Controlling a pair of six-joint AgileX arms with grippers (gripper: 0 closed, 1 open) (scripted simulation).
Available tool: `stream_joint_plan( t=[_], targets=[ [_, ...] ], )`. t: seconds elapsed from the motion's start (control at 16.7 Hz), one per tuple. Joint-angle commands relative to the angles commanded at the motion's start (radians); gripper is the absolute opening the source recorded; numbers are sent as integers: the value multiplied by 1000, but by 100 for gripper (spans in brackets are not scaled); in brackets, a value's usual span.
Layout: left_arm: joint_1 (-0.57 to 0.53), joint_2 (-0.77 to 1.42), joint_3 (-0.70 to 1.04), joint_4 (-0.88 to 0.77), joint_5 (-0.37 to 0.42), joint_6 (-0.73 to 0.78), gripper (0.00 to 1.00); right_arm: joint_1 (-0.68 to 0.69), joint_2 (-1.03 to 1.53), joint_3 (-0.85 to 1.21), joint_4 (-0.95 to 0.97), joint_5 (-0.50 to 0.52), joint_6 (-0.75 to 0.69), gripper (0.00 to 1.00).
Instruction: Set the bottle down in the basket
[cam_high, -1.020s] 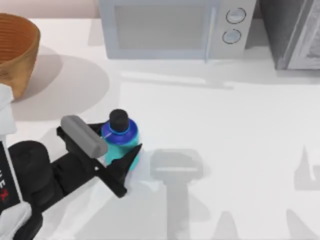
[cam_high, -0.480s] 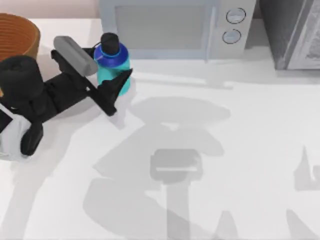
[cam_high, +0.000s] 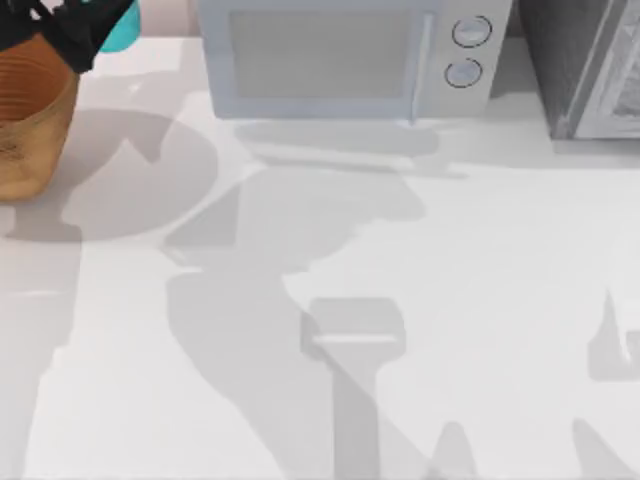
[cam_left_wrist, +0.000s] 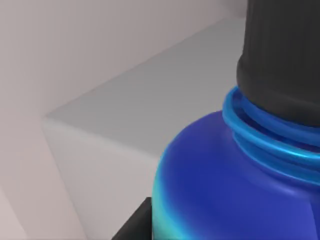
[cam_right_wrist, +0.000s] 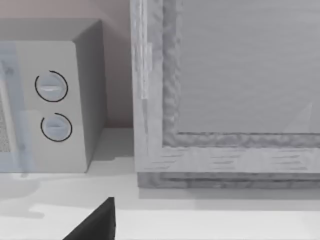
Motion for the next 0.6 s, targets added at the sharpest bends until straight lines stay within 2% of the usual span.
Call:
stream_joint_plan(
  t=[0.3,0.6],
  targets=[
    [204,1,227,-385,176,106,0,0,0,0,0,0,0,100],
    [376,-2,359,-690,323,206,0,0,0,0,0,0,0,100]
  ],
)
